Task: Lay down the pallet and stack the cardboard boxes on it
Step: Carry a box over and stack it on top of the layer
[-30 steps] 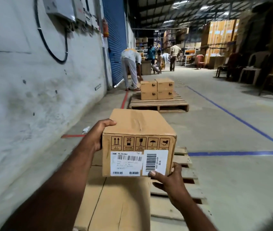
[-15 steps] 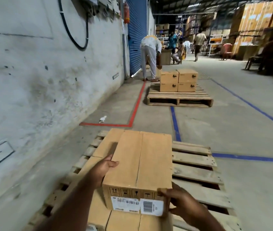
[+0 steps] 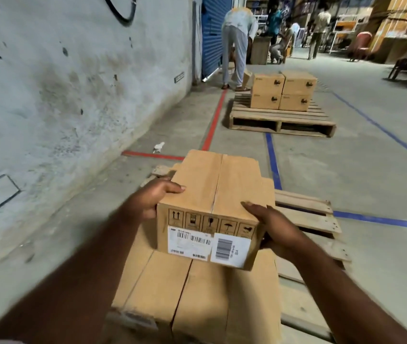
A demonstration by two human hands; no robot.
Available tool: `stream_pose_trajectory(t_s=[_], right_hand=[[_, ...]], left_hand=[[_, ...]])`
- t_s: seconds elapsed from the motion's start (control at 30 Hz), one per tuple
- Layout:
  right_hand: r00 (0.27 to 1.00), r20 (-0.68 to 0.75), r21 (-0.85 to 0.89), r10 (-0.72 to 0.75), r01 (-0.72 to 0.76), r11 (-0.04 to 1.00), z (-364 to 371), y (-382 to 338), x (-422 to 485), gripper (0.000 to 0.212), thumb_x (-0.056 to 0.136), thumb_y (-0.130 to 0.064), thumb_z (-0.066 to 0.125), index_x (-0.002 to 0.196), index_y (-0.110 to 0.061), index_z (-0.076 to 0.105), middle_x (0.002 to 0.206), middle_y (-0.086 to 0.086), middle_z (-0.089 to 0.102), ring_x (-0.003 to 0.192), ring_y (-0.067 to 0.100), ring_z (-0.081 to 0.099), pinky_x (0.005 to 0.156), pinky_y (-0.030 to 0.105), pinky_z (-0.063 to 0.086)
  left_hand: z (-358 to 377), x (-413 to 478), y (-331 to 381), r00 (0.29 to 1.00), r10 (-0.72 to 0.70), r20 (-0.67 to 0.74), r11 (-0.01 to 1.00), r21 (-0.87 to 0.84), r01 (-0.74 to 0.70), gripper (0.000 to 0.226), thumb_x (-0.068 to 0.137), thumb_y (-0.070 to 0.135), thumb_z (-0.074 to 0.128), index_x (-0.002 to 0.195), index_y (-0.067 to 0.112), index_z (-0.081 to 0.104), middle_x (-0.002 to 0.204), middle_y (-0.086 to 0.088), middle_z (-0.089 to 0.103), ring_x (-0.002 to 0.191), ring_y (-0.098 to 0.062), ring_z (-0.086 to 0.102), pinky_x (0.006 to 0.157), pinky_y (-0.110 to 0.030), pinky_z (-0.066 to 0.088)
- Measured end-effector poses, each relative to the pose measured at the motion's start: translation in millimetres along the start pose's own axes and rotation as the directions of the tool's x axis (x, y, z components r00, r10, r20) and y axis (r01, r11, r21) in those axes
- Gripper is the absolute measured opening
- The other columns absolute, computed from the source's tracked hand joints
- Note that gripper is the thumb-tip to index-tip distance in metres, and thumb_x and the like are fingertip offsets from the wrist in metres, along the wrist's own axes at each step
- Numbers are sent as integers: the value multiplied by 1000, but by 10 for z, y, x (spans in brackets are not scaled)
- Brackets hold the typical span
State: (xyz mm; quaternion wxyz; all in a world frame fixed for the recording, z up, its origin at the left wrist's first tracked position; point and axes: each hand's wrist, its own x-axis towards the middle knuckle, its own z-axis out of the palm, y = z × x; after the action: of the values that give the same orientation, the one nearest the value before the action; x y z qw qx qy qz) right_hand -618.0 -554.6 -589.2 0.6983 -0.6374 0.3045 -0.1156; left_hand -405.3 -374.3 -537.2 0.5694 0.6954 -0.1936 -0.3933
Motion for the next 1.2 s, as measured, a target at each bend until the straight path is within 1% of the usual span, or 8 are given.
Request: stream_pose_trajectory(t_s=[0.07, 0.2, 0.37, 0.53, 0.8, 0.97, 1.13, 1.2], right_hand=[[1000, 16, -22, -22, 23, 1000, 103, -202, 260, 59, 80, -59, 70, 119, -15, 65, 104, 13, 77, 100, 36, 72, 86, 52, 54], [994, 9, -23, -107, 108, 994, 346, -526, 793, 36, 95, -46, 61, 111, -14, 64, 97, 15, 75, 96, 37, 70, 86, 50, 51], [992, 1, 23, -126, 126, 992, 579, -500, 1463, 45, 91, -52, 65, 119, -17, 61, 116, 15, 74, 109, 34, 71, 100, 57, 51], [995, -10, 29, -98, 98, 995, 711, -228, 1968, 56, 87, -49, 71, 128, -14, 54, 122, 12, 70, 113, 31, 69, 93, 49, 57], [994, 9, -46, -110, 110, 993, 857, -25, 2324, 79, 64, -74, 70, 116, -16, 56, 130, 22, 60, 120, 37, 62, 97, 51, 51], [992, -16, -13, -122, 121, 993, 878, 85, 2340, 37, 92, -48, 68, 90, -18, 47, 88, 5, 49, 84, 21, 54, 69, 34, 44], [991, -16, -23, -129, 129, 991, 871, 121, 2276, 45, 83, -55, 71, 92, -16, 49, 92, 9, 52, 92, 24, 58, 82, 40, 48], [993, -10, -49, -114, 114, 992, 888, 97, 2242, 65, 70, -66, 71, 105, -14, 54, 112, 18, 63, 107, 31, 66, 97, 47, 54]], left_hand=[[-174, 181, 163, 998, 1, -62, 1000, 17, 0, 18, 92, 9, 62, 109, 6, 66, 83, -14, 74, 67, -27, 72, 60, -33, 59], [-670, 842, 409, 922, 146, -359, 988, 89, -122, 51, 58, 35, 85, 99, 7, 75, 97, -12, 77, 89, -31, 74, 89, -52, 57], [-1095, 1451, 330, 928, 181, -326, 983, 99, -157, 81, 48, 36, 87, 124, 16, 67, 118, -9, 73, 105, -29, 70, 100, -51, 51], [-1000, 1585, 31, 910, 233, -344, 968, -8, -251, 41, 89, -4, 62, 130, 1, 60, 89, 3, 76, 75, -14, 74, 84, -37, 59], [-1216, 1832, -303, 908, 162, -386, 981, -34, -189, 48, 93, 0, 58, 140, 0, 48, 95, -5, 70, 67, -14, 74, 54, -24, 56], [-1333, 1859, -322, 909, 167, -381, 982, -17, -188, 54, 91, 4, 61, 143, 3, 48, 108, -13, 71, 80, -22, 73, 66, -31, 57], [-1317, 1810, -384, 910, 181, -373, 982, 19, -188, 51, 91, 4, 61, 141, 5, 50, 101, -7, 73, 73, -15, 74, 58, -26, 56], [-1325, 1800, -406, 907, 192, -375, 981, 39, -191, 52, 91, 6, 62, 142, 5, 49, 106, -8, 72, 76, -15, 74, 61, -26, 56]])
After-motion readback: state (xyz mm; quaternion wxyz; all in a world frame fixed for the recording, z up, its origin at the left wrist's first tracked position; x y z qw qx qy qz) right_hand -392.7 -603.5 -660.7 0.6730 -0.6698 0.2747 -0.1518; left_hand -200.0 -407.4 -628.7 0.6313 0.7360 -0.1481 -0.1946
